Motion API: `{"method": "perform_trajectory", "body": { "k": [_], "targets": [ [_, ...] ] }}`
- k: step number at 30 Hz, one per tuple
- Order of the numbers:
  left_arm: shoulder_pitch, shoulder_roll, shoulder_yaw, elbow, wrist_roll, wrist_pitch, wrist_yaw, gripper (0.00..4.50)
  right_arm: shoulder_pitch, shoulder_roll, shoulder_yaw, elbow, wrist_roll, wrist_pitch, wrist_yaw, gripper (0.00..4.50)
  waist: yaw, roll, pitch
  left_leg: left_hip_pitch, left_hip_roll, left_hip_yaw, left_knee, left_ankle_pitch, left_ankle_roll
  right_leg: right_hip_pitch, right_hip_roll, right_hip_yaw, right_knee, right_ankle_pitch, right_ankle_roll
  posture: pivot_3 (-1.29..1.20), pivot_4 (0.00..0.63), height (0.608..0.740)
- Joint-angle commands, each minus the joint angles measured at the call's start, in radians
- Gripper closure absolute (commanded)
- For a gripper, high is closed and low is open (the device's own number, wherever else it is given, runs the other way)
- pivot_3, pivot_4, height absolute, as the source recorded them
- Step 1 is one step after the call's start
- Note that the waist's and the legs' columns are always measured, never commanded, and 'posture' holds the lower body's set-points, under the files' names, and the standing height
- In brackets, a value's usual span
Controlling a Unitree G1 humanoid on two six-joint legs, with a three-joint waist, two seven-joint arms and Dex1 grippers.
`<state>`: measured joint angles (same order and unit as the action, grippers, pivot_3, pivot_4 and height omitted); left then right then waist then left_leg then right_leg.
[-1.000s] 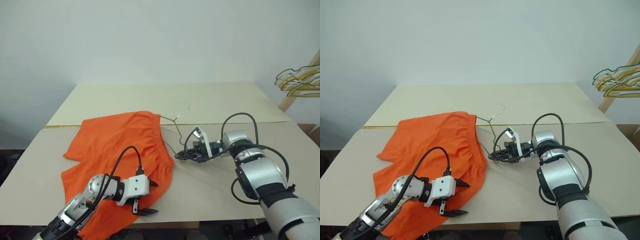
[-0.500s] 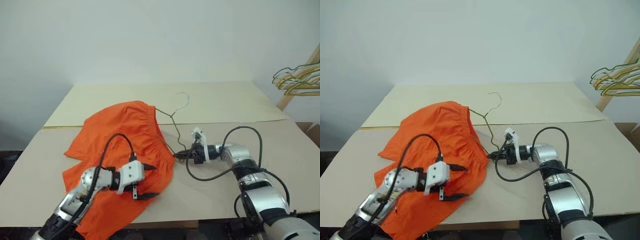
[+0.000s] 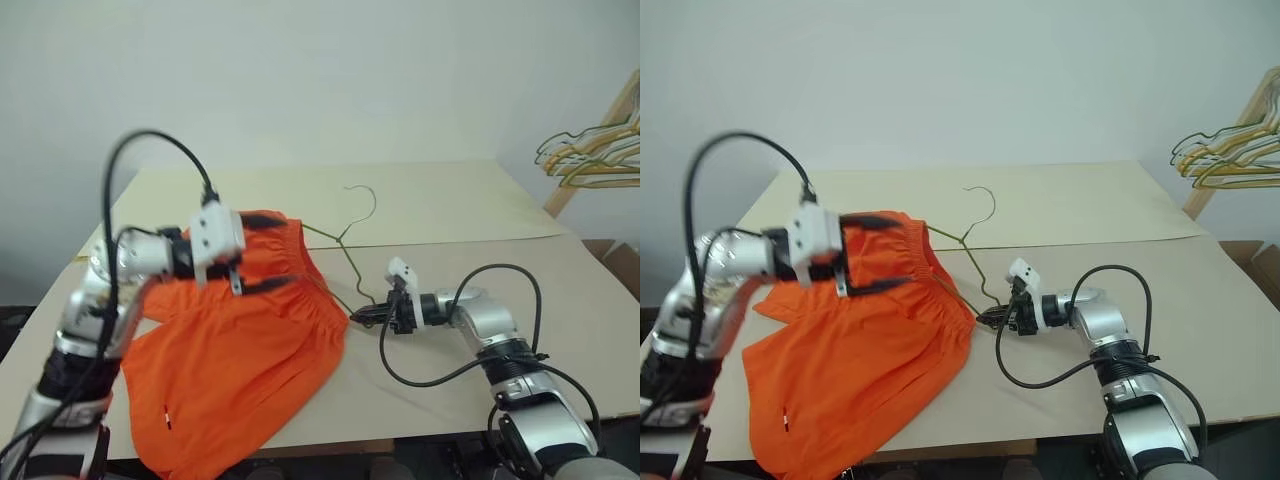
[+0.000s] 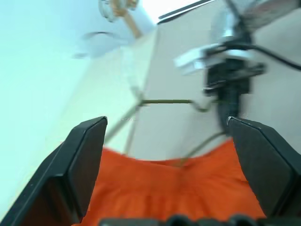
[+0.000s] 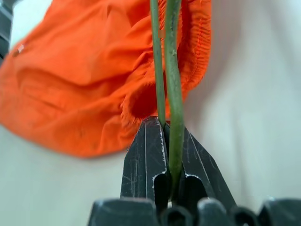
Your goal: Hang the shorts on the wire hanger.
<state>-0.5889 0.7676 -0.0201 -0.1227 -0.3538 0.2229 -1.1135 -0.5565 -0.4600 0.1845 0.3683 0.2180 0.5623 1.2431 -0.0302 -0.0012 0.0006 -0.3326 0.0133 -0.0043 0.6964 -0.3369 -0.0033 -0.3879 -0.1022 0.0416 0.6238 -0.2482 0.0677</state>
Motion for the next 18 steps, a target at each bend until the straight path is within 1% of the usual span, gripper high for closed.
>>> {"method": "perform_trajectory", "body": {
  "k": [1,4,7,9,11,15,18],
  "targets": [
    [-0.162,0.068,-0.02,0.2,0.056,-0.064,-0.124,0.03,-0.005,-0.046,0.006,-0.122,0.013,0.044,0.004,4.5,-0.011,0.0,0.001,0.0,0.0,0.0,0.0,0.0,0.0,0.0,0.0,0.0,0.0,0.0,0.0,0.0,0.0,0.74],
    [-0.314,0.093,-0.097,0.418,0.153,-0.176,-0.236,0.03,0.013,-0.072,0.026,-0.19,-0.006,0.036,-0.018,4.5,-0.018,-0.001,0.001,0.0,0.0,0.0,0.0,0.0,-0.001,0.0,0.0,0.0,0.0,0.0,0.0,-0.01,0.0,0.74],
    [-0.453,0.068,-0.156,0.625,0.22,-0.277,-0.326,0.03,0.008,-0.075,0.018,-0.231,0.015,0.069,-0.041,4.5,-0.022,-0.001,0.002,0.0,0.0,0.0,0.0,0.0,-0.001,0.0,0.001,0.0,-0.001,0.0,0.0,-0.01,0.0,0.74],
    [-0.542,0.04,-0.204,0.771,0.263,-0.355,-0.422,0.03,0.002,-0.076,0.021,-0.259,0.013,0.069,-0.057,4.5,-0.027,-0.002,0.002,0.0,0.0,0.0,0.0,0.0,0.0,0.0,0.001,0.0,-0.001,0.0,0.0,-0.02,0.0,0.74],
    [-0.598,0.016,-0.227,0.874,0.285,-0.41,-0.483,0.03,-0.001,-0.076,0.024,-0.273,0.008,0.06,-0.069,4.5,-0.031,-0.003,0.003,-0.001,0.0,0.0,0.001,0.0,0.0,0.0,0.001,0.0,-0.001,0.0,0.0,-0.03,0.0,0.74],
    [-0.682,-0.022,-0.321,1.03,0.312,-0.487,-0.501,0.03,-0.009,-0.077,0.04,-0.296,-0.006,0.059,-0.093,4.5,-0.04,-0.006,0.006,-0.003,0.0,-0.001,0.001,0.0,0.0,-0.001,0.001,0.0,-0.001,0.0,0.0,-0.03,0.0,0.74],
    [-0.725,-0.055,-0.346,1.127,0.342,-0.527,-0.501,0.03,-0.012,-0.078,0.046,-0.3,-0.003,0.056,-0.095,4.5,-0.041,-0.007,0.007,-0.003,0.0,-0.001,0.002,0.0,0.001,-0.002,0.001,0.0,0.0,0.0,0.0,-0.04,0.0,0.74]
  ]
}}
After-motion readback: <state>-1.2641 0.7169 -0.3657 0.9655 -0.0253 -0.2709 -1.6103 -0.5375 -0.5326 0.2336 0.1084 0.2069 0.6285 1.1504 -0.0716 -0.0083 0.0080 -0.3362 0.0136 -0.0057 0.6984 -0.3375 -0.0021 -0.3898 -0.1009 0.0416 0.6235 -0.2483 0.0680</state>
